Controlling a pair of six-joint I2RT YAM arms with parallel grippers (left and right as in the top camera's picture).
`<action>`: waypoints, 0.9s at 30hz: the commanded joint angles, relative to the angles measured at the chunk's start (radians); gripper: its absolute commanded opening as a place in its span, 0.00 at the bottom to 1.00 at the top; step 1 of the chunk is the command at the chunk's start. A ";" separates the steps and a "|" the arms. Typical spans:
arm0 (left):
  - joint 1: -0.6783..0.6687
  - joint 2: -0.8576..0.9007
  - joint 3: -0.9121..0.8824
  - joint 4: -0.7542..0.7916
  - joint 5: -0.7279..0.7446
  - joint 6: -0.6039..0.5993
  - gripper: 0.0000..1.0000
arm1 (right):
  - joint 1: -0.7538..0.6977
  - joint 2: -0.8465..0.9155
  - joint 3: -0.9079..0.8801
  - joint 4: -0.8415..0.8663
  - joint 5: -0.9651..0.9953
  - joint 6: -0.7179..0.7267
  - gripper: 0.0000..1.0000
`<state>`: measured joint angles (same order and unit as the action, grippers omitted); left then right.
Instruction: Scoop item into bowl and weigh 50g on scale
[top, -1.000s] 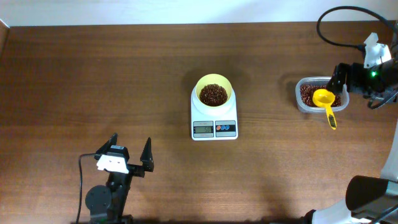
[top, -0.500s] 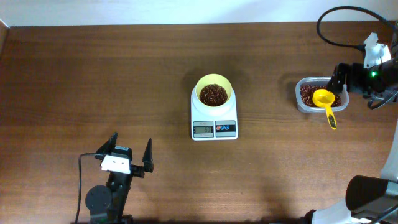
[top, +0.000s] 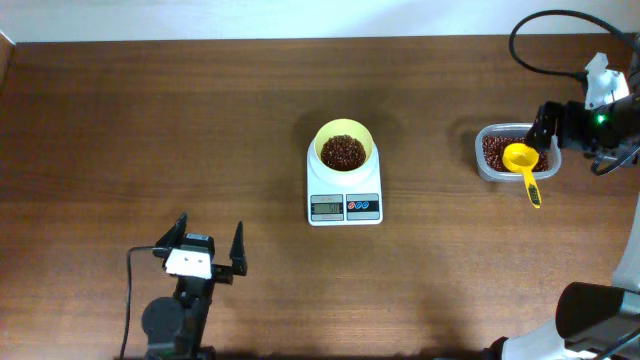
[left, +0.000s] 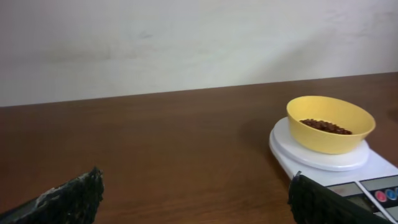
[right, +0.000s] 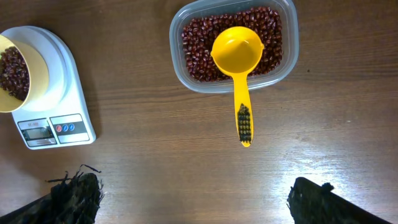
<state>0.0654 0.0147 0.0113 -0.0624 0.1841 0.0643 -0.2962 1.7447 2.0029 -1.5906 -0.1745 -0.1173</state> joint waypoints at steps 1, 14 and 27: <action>-0.056 -0.010 -0.002 -0.023 -0.208 -0.014 0.99 | 0.000 -0.005 0.016 0.000 0.009 -0.010 0.99; -0.056 -0.010 -0.002 -0.022 -0.200 -0.014 0.99 | 0.000 -0.005 0.016 0.000 0.009 -0.010 0.99; -0.056 -0.010 -0.002 -0.022 -0.200 -0.014 0.99 | 0.000 -0.005 0.016 0.000 0.009 -0.010 0.99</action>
<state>0.0132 0.0147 0.0113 -0.0788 -0.0010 0.0601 -0.2962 1.7447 2.0029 -1.5902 -0.1745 -0.1165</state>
